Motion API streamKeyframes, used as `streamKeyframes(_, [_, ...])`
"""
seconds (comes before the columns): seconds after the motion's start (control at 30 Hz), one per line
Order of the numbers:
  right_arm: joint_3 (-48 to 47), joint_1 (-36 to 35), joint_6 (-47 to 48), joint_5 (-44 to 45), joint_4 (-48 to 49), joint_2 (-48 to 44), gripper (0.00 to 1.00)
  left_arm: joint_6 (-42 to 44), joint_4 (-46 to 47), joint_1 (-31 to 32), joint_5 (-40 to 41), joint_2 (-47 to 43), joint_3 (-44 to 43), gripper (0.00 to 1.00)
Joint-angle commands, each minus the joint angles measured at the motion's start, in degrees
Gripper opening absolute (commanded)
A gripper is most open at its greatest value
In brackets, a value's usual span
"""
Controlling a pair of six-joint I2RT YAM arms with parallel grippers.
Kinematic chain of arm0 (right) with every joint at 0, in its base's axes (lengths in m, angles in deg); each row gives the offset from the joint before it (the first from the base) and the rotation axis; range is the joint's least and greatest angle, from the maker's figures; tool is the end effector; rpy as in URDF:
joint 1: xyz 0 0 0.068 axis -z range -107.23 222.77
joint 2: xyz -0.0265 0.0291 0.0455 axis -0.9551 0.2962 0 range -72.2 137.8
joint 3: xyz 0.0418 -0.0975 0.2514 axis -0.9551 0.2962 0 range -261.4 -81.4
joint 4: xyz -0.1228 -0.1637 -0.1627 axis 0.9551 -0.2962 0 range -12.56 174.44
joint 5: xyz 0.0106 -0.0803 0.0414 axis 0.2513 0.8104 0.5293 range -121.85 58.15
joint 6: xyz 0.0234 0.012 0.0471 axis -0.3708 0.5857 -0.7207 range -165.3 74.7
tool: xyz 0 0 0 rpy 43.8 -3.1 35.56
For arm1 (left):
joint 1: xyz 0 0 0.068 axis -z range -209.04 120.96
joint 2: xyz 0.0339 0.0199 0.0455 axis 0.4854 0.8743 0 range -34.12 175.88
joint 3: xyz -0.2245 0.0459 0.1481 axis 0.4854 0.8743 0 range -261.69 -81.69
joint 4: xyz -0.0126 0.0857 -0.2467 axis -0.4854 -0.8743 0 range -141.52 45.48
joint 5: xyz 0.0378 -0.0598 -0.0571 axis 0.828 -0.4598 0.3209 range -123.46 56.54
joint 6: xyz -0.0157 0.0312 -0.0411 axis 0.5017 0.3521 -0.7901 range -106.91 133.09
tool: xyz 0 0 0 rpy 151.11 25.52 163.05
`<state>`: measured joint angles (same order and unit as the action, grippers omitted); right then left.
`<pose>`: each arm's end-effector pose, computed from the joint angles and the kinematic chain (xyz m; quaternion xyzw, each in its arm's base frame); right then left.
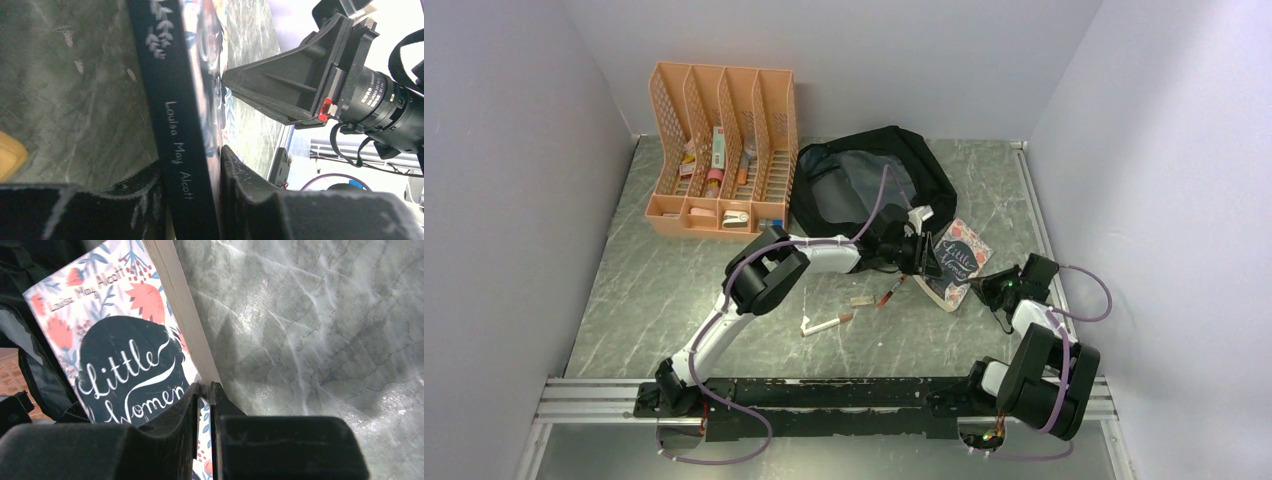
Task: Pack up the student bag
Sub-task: Pick up the book from the center of the board.
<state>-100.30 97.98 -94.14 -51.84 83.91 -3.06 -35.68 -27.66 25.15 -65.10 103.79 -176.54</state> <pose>0.1831 -0.0728 0.1270 0.5121 0.7757 0.2277 0.2901 0.2946 -0.4403 0.1209 0.1825 0.8091 -0.5419 0.1356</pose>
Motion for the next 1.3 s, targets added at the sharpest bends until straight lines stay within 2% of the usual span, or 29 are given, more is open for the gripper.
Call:
streamKeyframes(0.0, [3.48,0.19,3.72,8.00,-8.07,0.64,0.02,2.52,1.15,3.64,-4.72,-1.58,-3.67,0.30])
streamKeyframes(0.1, [2.37,0.43,4.21,3.49,-7.67,-3.48,0.18,5.56,-3.44,3.36,-2.65,-2.70,-5.42,0.18])
streamKeyframes(0.2, [-0.70,0.41,4.17,5.01,-10.07,-8.57,0.32,8.54,-6.85,2.92,-0.77,-4.26,-6.57,0.06])
streamKeyframes(0.33, [-6.31,0.45,5.30,7.66,-13.49,-12.31,0.51,12.48,-10.17,2.43,1.46,-7.64,-7.12,0.05])
streamKeyframes(0.5, [-12.31,0.46,5.65,4.77,-13.98,-15.13,0.54,19.42,-16.37,1.19,5.32,-14.13,-7.93,0.05])
streamKeyframes(0.7, [-21.16,0.43,7.44,-4.57,-12.36,-14.21,0.58,23.74,-20.01,-4.24,8.38,-23.97,-3.49,0.05])
streamKeyframes(0.8, [-23.67,0.20,8.62,-10.59,-7.83,-13.57,0.63,27.51,-22.83,-7.43,8.30,-28.99,-2.10,0.05])
streamKeyframes(0.93, [-26.06,-1.66,11.39,-15.40,-2.16,-12.10,0.64,35.59,-28.83,-10.22,7.47,-34.20,-1.66,0.05])
streamKeyframes(1.03, [-28.30,-5.36,12.22,-18.58,3.40,-10.70,0.64,41.80,-32.20,-12.21,8.00,-39.41,0.77,0.05])
streamKeyframes(1.17, [-34.58,-17.02,18.47,-12.06,3.57,-9.42,0.67,46.72,-34.63,-16.04,5.91,-45.67,4.98,0.05])
streamKeyframes(1.27, [-37.13,-24.07,21.10,-14.62,9.79,-7.64,0.72,50.39,-33.50,-18.25,6.30,-50.67,9.60,0.05])
